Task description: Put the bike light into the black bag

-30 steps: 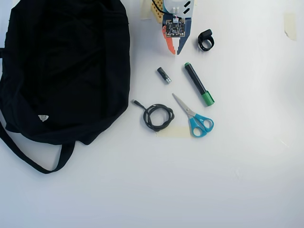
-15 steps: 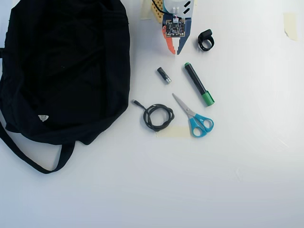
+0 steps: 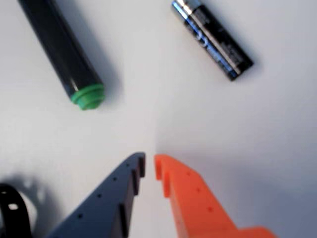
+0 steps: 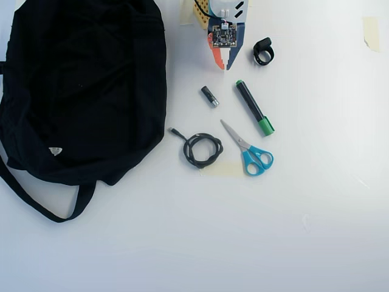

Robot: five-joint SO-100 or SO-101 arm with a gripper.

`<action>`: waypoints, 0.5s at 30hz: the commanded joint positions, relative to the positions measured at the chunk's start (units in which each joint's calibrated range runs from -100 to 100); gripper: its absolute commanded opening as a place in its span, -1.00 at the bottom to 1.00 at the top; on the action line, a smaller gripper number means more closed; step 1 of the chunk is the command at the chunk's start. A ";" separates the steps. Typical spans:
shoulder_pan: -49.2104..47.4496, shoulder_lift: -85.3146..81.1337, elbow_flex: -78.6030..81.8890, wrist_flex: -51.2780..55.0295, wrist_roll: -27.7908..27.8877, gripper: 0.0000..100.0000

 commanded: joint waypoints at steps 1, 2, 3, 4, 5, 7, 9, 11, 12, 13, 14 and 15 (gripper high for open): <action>-0.24 -0.75 1.25 1.37 0.23 -0.95; -0.31 -0.75 1.25 1.37 0.18 -0.95; -0.31 -0.75 1.25 1.29 0.13 -0.95; -0.31 -0.75 1.25 1.29 -0.08 -0.95; -0.39 -0.75 1.25 1.29 -0.19 -0.95; -0.24 -0.50 1.25 1.03 -0.19 -0.95; -0.24 0.00 0.89 -1.04 0.13 -0.95; -0.69 1.00 -0.91 -5.43 0.18 -0.95; -0.69 1.99 -2.08 -8.27 0.23 -0.94; -0.69 3.57 -3.69 -11.46 0.23 -0.94; -0.69 5.64 -5.85 -14.73 0.23 -0.94; -0.76 8.05 -7.92 -18.01 0.23 -0.94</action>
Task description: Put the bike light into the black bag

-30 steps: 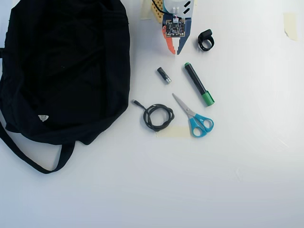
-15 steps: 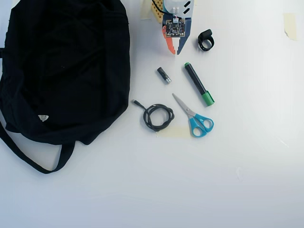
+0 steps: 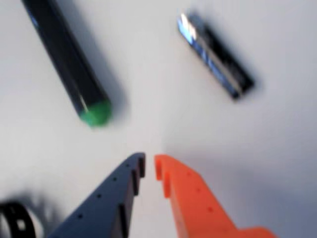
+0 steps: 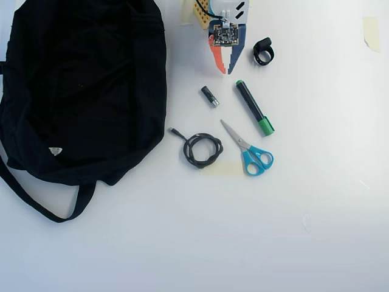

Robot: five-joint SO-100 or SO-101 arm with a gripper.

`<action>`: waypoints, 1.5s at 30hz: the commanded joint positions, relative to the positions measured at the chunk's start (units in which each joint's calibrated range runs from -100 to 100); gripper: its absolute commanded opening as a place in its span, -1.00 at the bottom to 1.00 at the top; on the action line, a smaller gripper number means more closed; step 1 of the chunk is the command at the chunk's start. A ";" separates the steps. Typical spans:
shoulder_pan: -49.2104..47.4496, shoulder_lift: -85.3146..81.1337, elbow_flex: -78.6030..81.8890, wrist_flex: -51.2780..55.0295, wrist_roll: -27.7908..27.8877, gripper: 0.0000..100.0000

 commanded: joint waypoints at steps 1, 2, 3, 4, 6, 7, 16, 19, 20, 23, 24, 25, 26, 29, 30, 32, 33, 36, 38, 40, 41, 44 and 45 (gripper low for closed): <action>-0.62 7.72 -7.77 -12.43 0.23 -0.94; -0.84 10.54 -10.65 -16.83 0.23 -0.95; -0.99 13.36 -13.34 -21.13 0.23 -0.95; -0.99 16.18 -15.86 -25.79 0.23 -0.95; -0.99 25.31 -23.67 -40.34 0.18 -0.95; -0.92 28.55 -26.19 -44.48 0.28 -0.95; 2.22 63.98 -56.83 -58.17 5.47 -0.95; 1.85 77.01 -71.65 -58.08 9.88 -0.95; 2.15 80.91 -76.68 -57.83 9.88 -0.95; 2.82 90.87 -89.89 -56.45 8.36 -0.95; 3.49 93.44 -93.40 -55.33 7.26 -0.95; 4.02 95.35 -96.18 -54.04 6.37 -0.95; 4.47 96.76 -98.25 -52.83 5.79 -0.95; 5.07 97.84 -98.88 -52.23 5.79 -0.95; 5.07 97.92 -98.79 -52.14 5.84 -0.95; 5.14 98.01 -98.07 -52.14 5.89 -0.95; 5.22 97.76 -97.44 -52.14 5.89 -0.95; 5.22 96.93 -94.56 -52.14 5.89 -0.95; 4.62 96.68 -93.67 -52.14 6.00 -0.94; 3.94 95.93 -92.41 -51.62 6.00 -0.95; 3.72 95.27 -91.87 -50.94 6.00 -0.95; 3.72 92.36 -91.06 -47.23 6.05 -0.95; 3.79 91.45 -90.79 -46.28 6.05 -0.95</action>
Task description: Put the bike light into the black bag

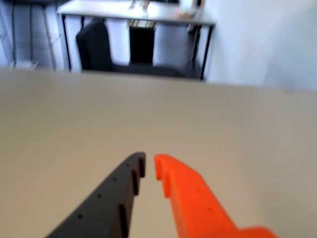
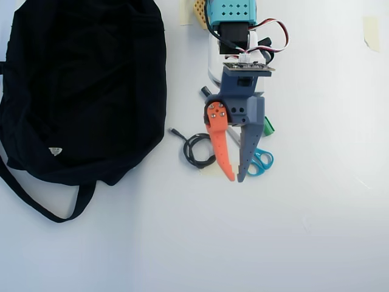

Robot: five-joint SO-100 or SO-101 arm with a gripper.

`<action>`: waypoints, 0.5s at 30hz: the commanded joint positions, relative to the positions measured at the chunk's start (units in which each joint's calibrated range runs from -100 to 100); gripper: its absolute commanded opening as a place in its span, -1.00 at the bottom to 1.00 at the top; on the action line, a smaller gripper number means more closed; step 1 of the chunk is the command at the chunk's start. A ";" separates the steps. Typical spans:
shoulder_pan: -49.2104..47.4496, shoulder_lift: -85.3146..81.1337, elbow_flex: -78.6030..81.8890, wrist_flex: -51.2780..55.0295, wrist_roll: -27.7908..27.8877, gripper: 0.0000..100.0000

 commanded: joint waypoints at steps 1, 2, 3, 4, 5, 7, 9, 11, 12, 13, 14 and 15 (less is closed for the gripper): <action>-0.17 -6.85 0.55 3.95 0.09 -0.95; -0.32 -8.09 1.00 5.76 0.09 -0.95; -0.40 -9.50 1.18 8.43 0.09 -0.95; -0.70 -11.08 1.18 12.05 0.09 -0.95; -1.29 -12.74 1.18 16.44 0.09 -0.95; -2.42 -15.73 1.09 25.14 0.15 -0.95; -3.84 -18.13 1.09 32.64 0.15 -0.95; -5.18 -20.13 1.09 39.61 0.09 -0.95; -5.78 -20.87 1.09 42.54 0.09 -0.95; -6.31 -21.54 1.09 45.38 0.09 -0.95; -6.68 -22.03 1.09 48.31 0.09 -0.95; -7.05 -22.45 1.09 51.07 0.09 -0.95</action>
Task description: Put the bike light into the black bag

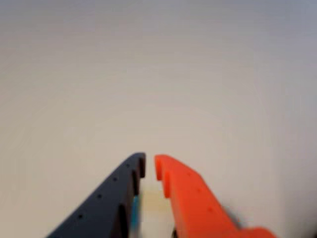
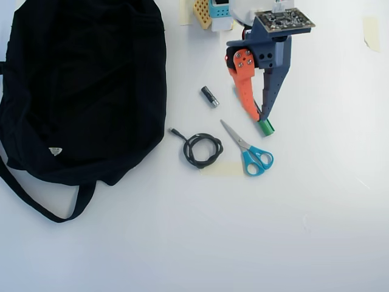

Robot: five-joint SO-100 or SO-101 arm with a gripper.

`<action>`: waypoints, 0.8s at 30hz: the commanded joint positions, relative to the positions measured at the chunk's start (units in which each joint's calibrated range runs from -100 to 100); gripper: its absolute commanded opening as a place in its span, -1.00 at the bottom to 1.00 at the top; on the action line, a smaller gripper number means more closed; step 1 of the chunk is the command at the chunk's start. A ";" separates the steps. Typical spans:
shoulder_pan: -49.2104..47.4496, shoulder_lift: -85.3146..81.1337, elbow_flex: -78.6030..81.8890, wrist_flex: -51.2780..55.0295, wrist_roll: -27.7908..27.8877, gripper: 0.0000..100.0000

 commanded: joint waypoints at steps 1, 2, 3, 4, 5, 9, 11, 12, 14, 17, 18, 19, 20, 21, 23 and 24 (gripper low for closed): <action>-1.92 -4.10 -0.91 11.83 0.09 -0.95; -2.74 -4.76 -1.45 15.28 0.04 -0.95; -3.64 -5.43 -1.54 17.95 0.04 -0.95; -4.31 -6.09 -1.45 20.19 0.04 -0.95; -4.91 -6.76 -0.64 21.74 0.09 -0.95; -7.83 -8.25 0.44 27.85 0.04 -0.94; -8.80 -8.25 0.62 30.35 -0.33 -0.95; -9.40 -8.25 1.25 31.56 -0.12 -0.95; -11.34 -8.25 3.04 32.59 -0.48 -0.95; -13.89 -8.25 6.73 34.14 -0.59 -0.94; -14.63 -8.25 7.90 34.14 -0.59 -0.94; -15.16 -8.25 8.88 34.14 -0.59 -0.94; -15.38 -8.33 9.87 34.23 -0.85 -0.94; -15.53 -8.33 10.50 34.23 -1.90 -0.94; -16.21 -8.33 10.77 34.23 -4.36 -0.94; -17.03 -8.42 10.95 34.31 -5.26 -0.95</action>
